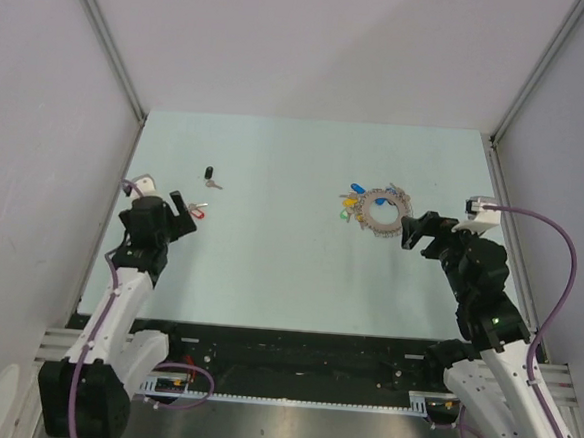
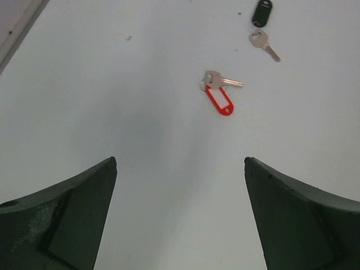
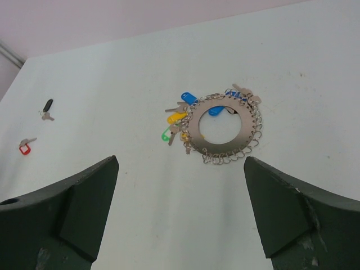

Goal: Put the keys on the keyring

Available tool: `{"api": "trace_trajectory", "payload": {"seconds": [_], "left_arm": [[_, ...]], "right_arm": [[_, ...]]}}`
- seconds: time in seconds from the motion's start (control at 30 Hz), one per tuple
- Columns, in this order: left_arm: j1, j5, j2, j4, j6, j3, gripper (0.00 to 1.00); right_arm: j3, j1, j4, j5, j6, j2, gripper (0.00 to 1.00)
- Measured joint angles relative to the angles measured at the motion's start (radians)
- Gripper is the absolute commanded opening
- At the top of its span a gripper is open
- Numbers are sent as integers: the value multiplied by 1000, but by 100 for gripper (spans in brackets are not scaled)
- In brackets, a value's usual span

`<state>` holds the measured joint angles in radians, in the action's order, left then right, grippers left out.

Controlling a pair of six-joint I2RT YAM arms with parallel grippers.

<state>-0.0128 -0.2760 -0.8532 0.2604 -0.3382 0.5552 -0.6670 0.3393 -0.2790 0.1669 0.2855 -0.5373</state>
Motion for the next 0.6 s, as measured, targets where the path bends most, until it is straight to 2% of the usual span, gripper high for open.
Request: {"api": "trace_trajectory", "payload": {"seconds": [0.07,0.2,0.23,0.4,0.53,0.6], "left_arm": [[85,52,-53,-37,-14,3,95],[185,158,-145,-103,-39,8,89],[198,180,-168,-118,-41,12,84],[273,295,-300,-192,-54,44,76],[353,407,-438,-253,-55,86,65],[373,467,-510,-272,-55,111,63]], "right_arm": [[7,27,3,1,-8,-5,100],[22,62,1,2,-18,-6,100],[24,65,2,2,-19,-5,100],[31,80,5,7,-29,10,100],[32,93,9,10,-32,15,100],[32,97,9,10,-34,15,100]]}}
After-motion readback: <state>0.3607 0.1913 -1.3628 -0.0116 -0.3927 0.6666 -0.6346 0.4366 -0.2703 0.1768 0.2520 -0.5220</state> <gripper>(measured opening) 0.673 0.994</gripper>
